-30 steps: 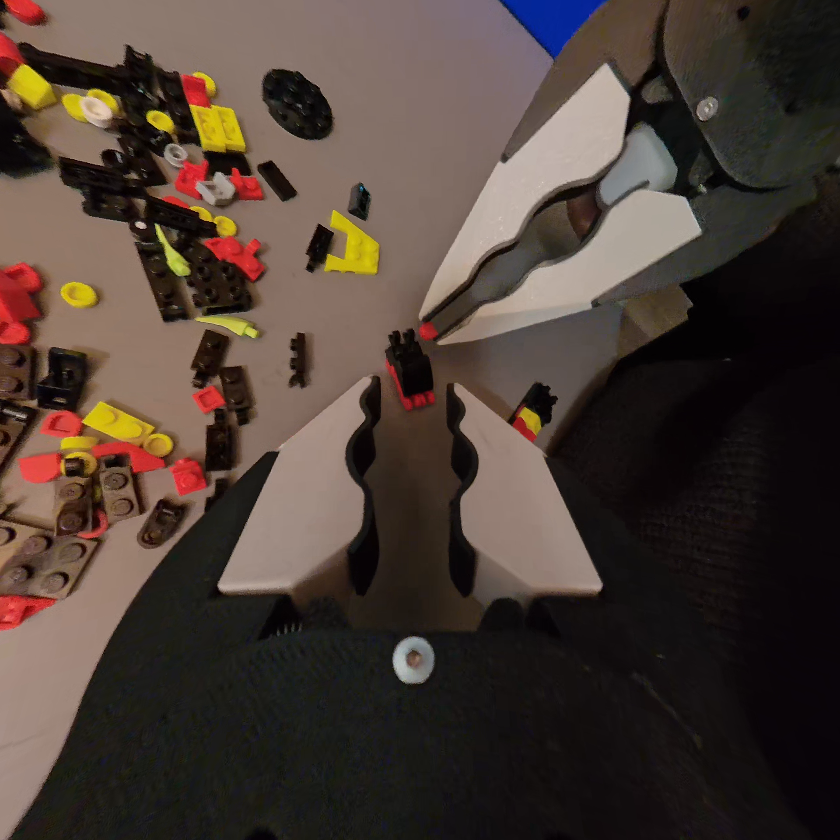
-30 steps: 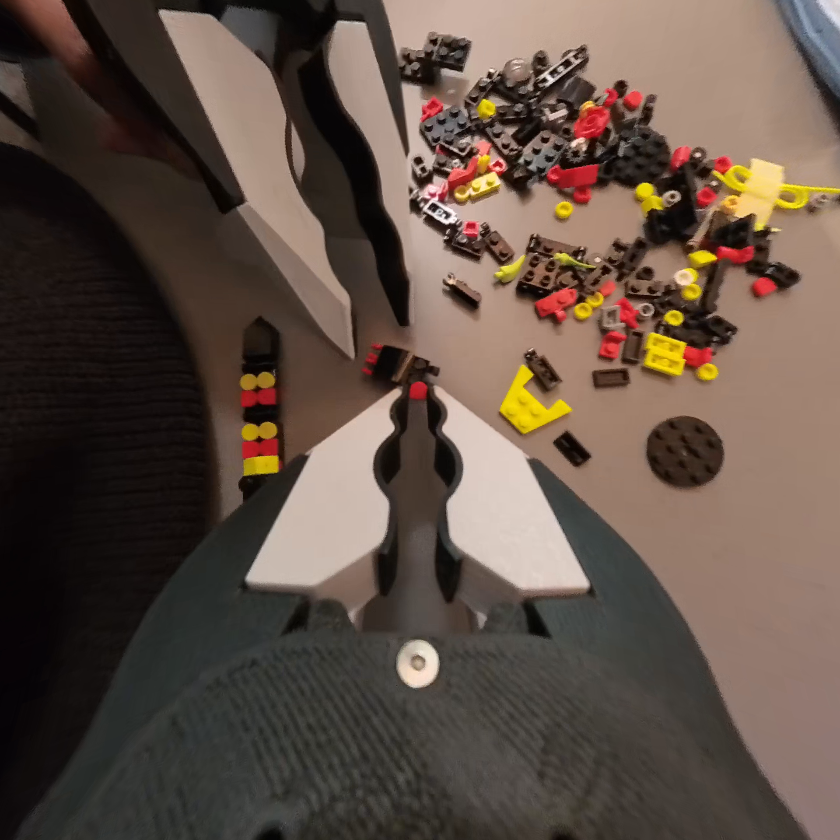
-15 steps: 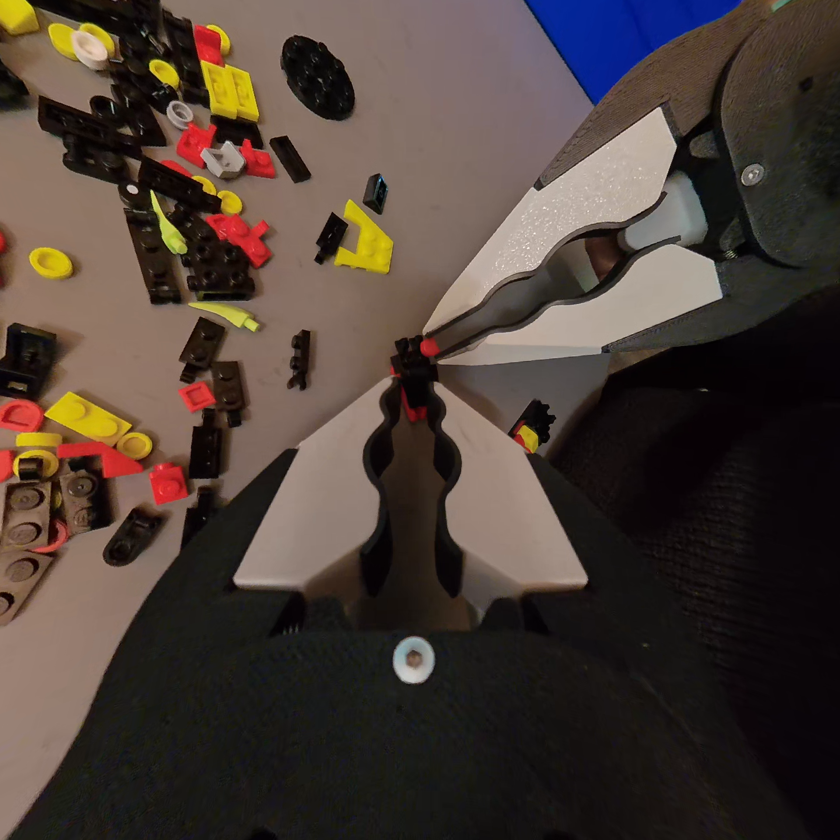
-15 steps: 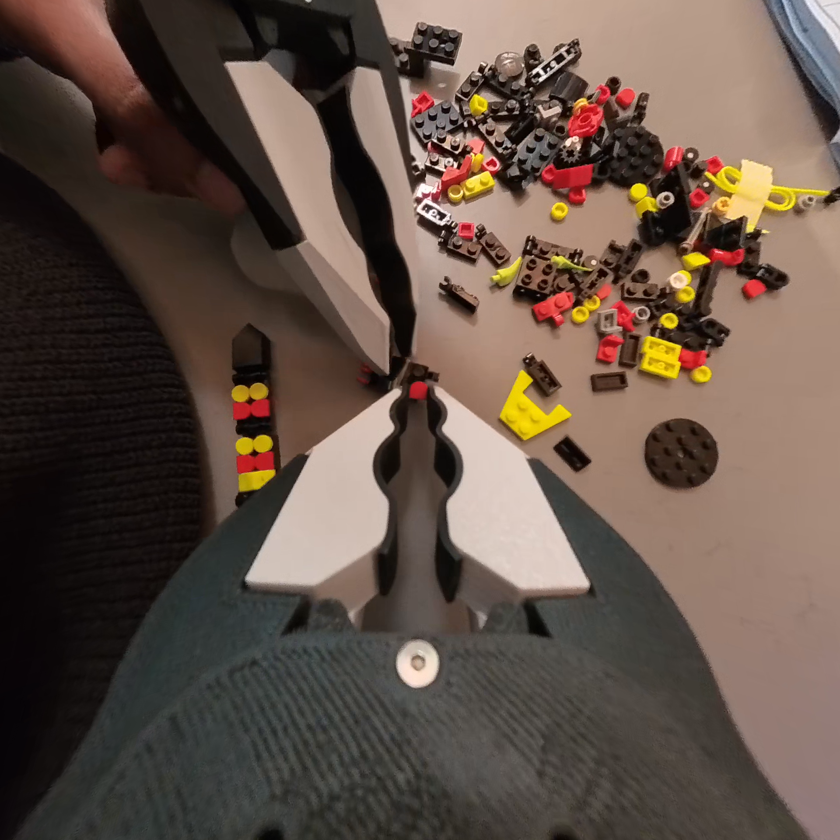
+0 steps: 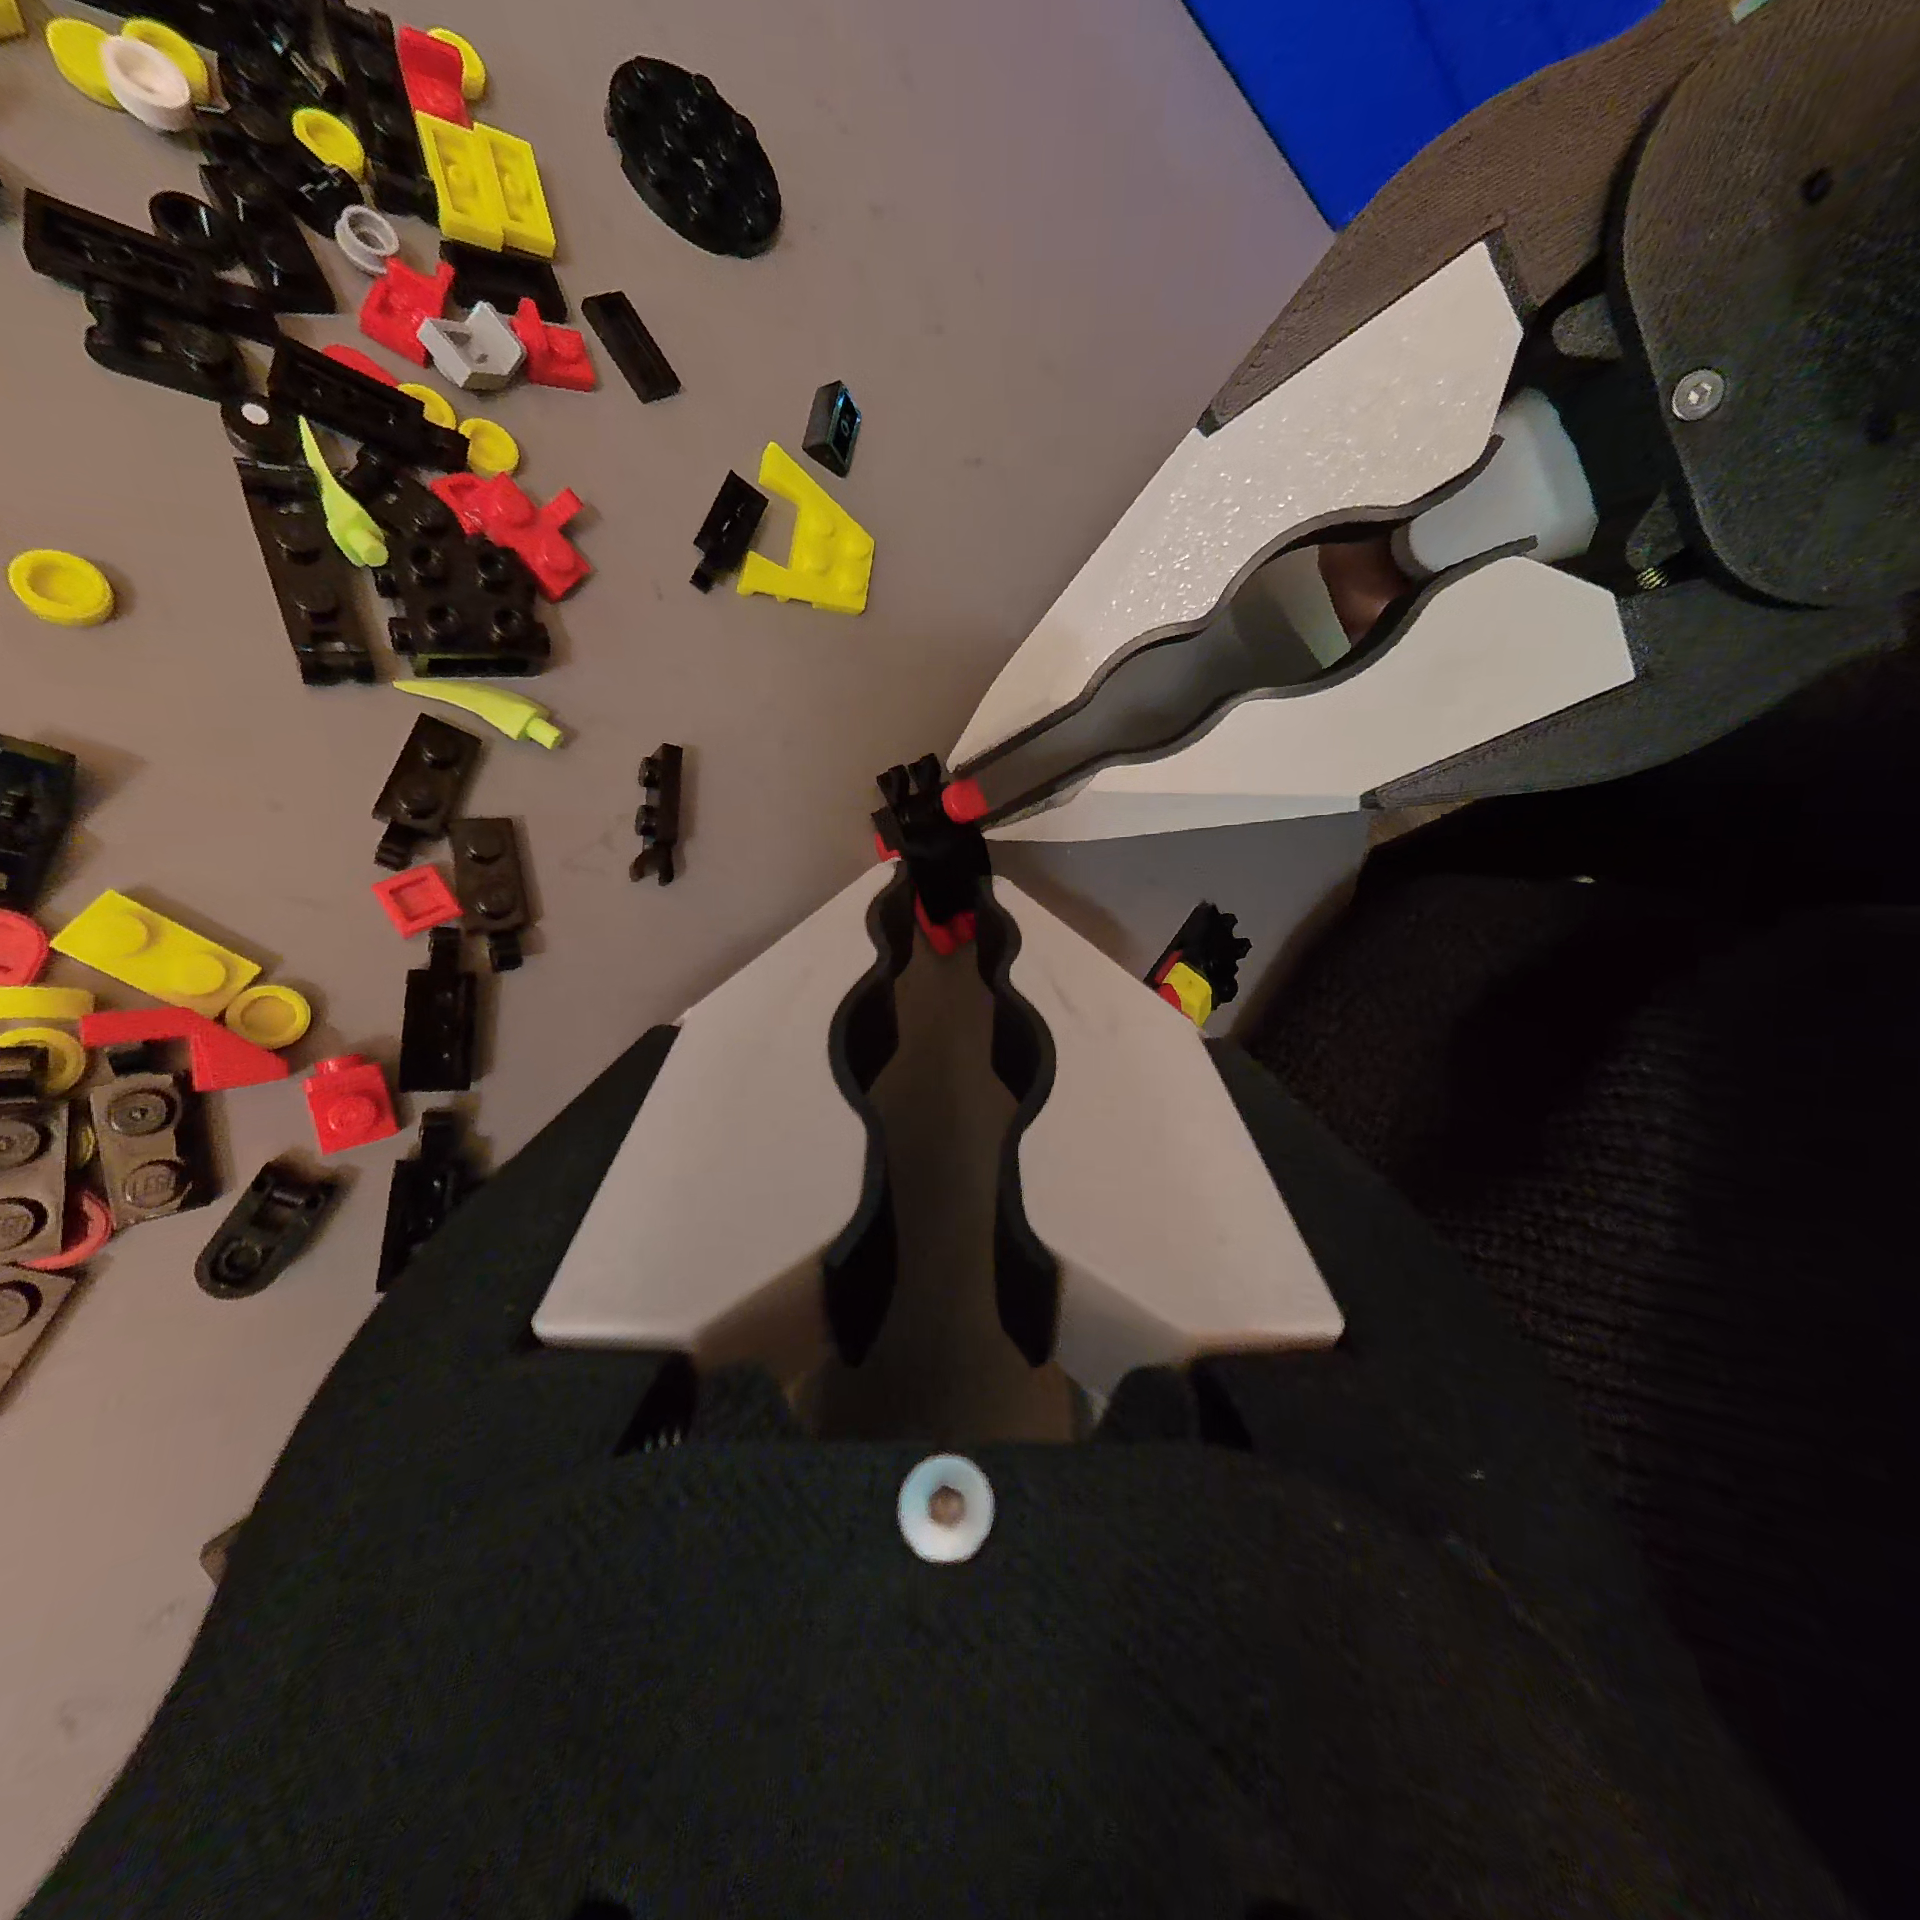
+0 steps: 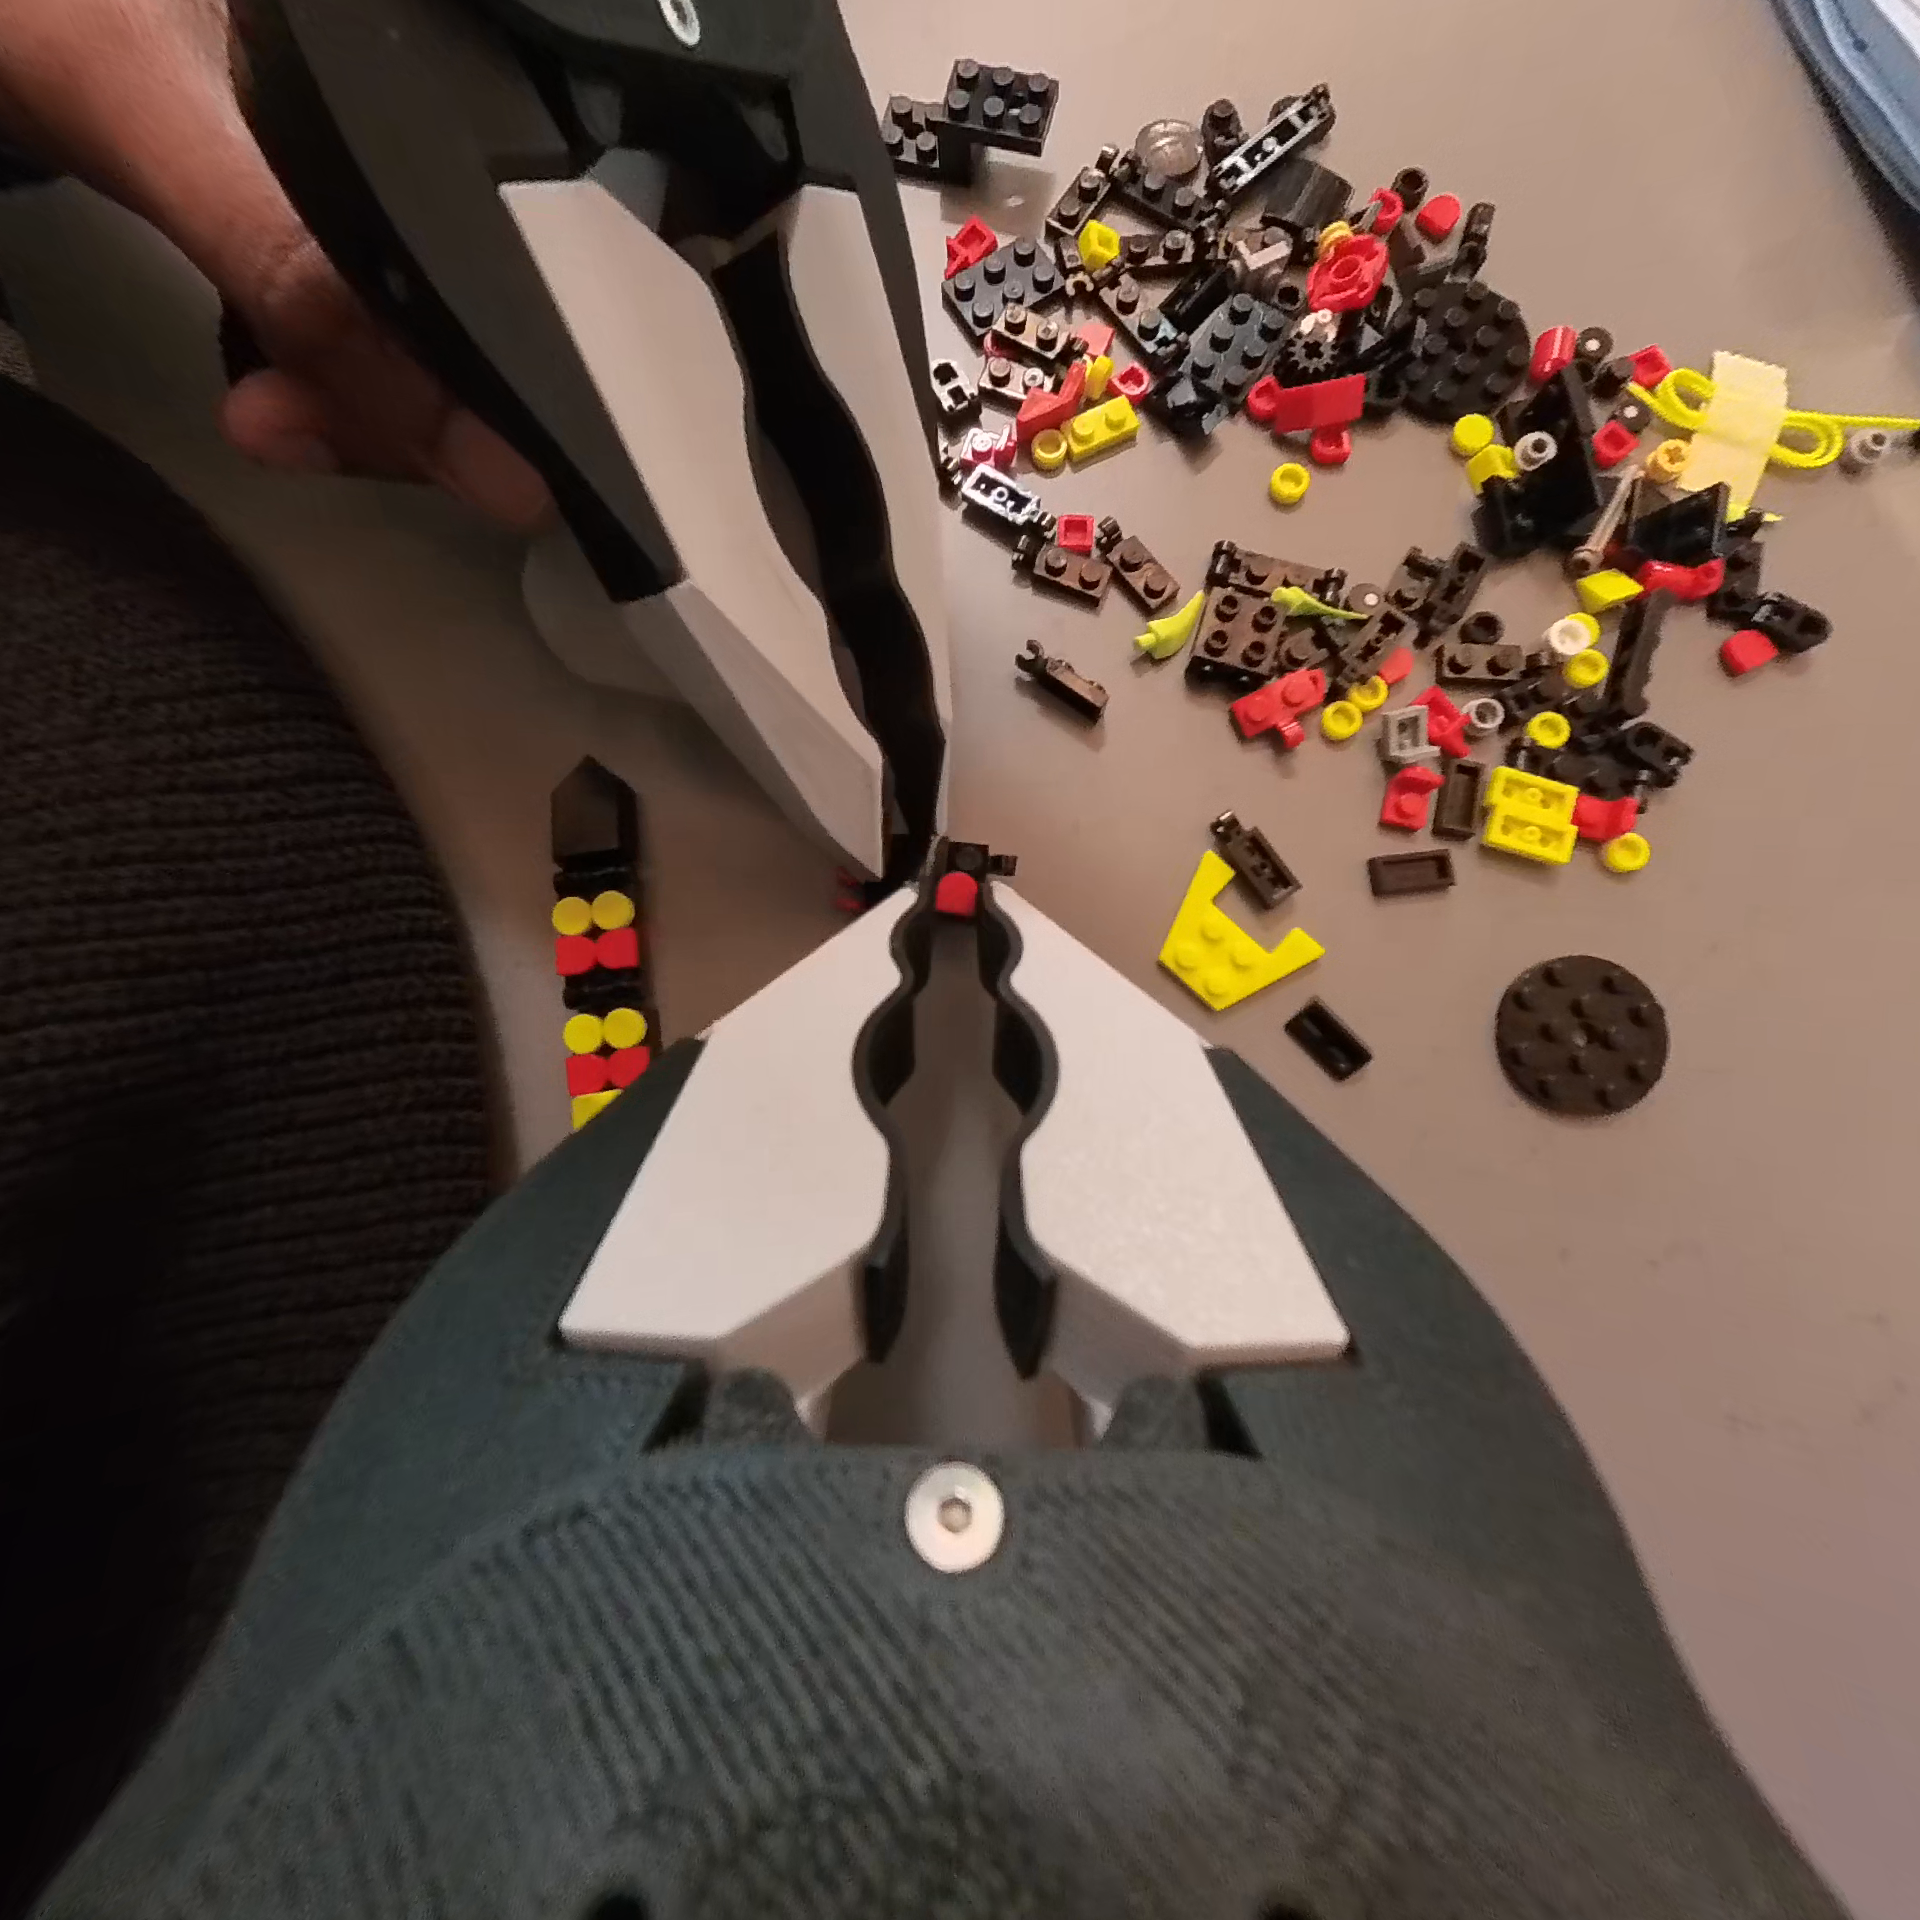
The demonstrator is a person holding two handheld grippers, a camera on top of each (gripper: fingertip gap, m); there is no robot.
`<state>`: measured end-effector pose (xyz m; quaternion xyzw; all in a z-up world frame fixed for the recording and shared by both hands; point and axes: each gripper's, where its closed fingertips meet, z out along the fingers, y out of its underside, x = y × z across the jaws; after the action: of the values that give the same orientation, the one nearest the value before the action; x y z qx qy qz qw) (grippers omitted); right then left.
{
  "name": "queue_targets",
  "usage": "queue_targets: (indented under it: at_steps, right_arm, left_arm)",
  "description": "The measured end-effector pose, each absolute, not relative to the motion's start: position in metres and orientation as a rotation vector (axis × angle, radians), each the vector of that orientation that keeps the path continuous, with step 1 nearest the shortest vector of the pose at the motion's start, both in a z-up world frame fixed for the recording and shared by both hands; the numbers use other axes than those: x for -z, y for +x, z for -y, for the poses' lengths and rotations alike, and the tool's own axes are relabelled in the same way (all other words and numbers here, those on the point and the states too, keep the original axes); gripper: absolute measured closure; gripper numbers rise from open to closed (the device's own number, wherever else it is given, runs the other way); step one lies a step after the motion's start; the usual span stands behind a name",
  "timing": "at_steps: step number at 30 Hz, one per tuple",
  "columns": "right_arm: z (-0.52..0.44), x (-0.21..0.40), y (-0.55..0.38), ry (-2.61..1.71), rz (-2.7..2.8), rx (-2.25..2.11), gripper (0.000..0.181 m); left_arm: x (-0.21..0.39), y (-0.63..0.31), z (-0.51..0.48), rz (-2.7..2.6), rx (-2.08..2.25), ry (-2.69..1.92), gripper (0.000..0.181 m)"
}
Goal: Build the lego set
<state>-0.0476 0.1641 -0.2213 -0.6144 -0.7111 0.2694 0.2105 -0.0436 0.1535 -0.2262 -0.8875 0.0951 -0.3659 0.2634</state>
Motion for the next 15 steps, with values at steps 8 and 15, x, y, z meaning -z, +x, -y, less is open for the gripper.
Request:
queue_targets:
  at_steps: [8, 15]
  right_arm:
    - [-0.1645, 0.2223, -0.0478, -1.702, 1.983, -0.746, 0.174]
    - [-0.1657, 0.2221, -0.0479, -1.692, 1.985, -0.732, 0.173]
  left_arm:
    - [0.2251, -0.0432, -0.1537, -0.258, 0.999, -2.392, 0.170]
    - [0.2250, -0.0429, -0.1533, -0.263, 0.998, -2.392, 0.170]
